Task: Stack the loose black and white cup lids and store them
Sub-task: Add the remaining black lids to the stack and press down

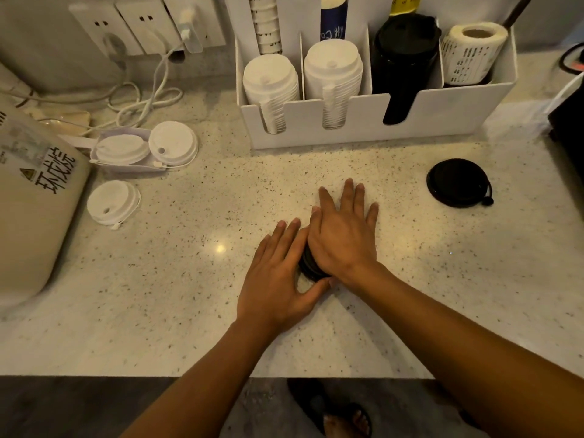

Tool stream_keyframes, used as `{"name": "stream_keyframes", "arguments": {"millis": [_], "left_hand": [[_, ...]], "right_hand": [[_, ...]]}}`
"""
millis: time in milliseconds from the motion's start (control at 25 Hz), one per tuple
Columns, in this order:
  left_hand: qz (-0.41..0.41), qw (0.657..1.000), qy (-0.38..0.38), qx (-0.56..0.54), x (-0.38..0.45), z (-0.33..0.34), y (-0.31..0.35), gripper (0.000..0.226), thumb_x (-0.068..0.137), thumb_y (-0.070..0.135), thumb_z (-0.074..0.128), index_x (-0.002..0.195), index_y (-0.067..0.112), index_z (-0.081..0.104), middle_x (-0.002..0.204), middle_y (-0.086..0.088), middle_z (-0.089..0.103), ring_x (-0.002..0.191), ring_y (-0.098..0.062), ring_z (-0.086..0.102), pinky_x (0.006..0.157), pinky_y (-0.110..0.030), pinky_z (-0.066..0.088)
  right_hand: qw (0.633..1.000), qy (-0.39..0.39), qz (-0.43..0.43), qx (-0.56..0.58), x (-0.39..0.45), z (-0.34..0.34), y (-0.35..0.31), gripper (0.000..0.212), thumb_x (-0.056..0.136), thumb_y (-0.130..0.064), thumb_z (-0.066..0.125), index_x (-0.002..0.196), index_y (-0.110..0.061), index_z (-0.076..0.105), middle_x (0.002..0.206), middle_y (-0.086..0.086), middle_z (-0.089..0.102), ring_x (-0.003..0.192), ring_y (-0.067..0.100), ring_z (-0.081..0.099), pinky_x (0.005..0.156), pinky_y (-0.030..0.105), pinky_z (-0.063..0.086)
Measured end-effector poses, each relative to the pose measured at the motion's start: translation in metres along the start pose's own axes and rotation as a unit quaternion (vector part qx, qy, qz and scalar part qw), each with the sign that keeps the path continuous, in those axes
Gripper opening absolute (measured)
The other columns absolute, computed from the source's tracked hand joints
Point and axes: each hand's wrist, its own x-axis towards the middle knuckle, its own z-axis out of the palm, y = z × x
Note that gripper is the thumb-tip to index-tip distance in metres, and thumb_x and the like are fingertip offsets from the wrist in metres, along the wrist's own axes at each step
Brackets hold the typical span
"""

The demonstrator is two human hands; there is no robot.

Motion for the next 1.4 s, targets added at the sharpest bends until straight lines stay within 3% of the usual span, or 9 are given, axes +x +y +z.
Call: {"name": "stream_keyframes", "arguments": {"millis": [400,600,840,1040,1400], "left_hand": [[0.006,1.000,-0.002,0.007,-0.001,0.001,-0.001,0.092,0.090,0.080,0.029,0.160,0.022,0.015,0.168,-0.001,0.018,0.156,-0.016,0.007,0.126,-0.046,0.016],[0.012,0.999,-0.016,0.031,-0.002,0.002,-0.003,0.088,0.093,0.079,0.023,0.159,0.025,0.004,0.170,0.001,0.009,0.156,-0.014,-0.001,0.127,-0.042,0.008],[0.021,0.999,0.000,0.038,-0.002,0.007,-0.004,0.088,0.095,0.075,0.030,0.160,0.024,-0.001,0.169,-0.005,0.012,0.157,-0.020,0.003,0.126,-0.045,0.012],[0.014,0.999,-0.027,0.016,0.000,-0.001,-0.001,0.091,0.094,0.070,0.041,0.160,0.019,0.006,0.169,-0.008,0.014,0.157,-0.024,0.004,0.126,-0.046,0.011],[0.013,0.998,-0.062,-0.013,0.001,-0.009,0.000,0.091,0.093,0.067,0.044,0.160,0.016,0.010,0.169,-0.010,0.013,0.157,-0.027,0.005,0.126,-0.047,0.008]], "right_hand": [[1.000,-0.002,-0.005,-0.004,0.002,0.003,0.001,0.057,0.103,-0.045,0.016,0.157,-0.024,0.019,0.166,0.018,-0.002,0.153,0.033,-0.010,0.121,0.057,-0.006],[1.000,0.002,-0.003,-0.008,0.002,0.003,0.000,0.059,0.102,-0.045,0.014,0.156,-0.024,0.021,0.166,0.018,0.000,0.153,0.033,-0.009,0.121,0.058,-0.005],[1.000,-0.003,0.008,-0.007,-0.001,-0.001,-0.002,0.061,0.101,-0.049,0.013,0.156,-0.025,0.021,0.167,0.016,0.000,0.153,0.031,-0.009,0.122,0.057,-0.004],[0.998,-0.048,0.024,-0.029,-0.001,-0.012,-0.007,0.059,0.104,-0.049,0.017,0.158,-0.025,0.016,0.167,0.015,-0.004,0.153,0.031,-0.011,0.122,0.058,-0.003],[0.998,-0.034,0.037,-0.038,-0.001,-0.010,-0.007,0.059,0.103,-0.048,0.018,0.158,-0.025,0.020,0.167,0.016,-0.002,0.154,0.032,-0.008,0.122,0.056,-0.002]]}}
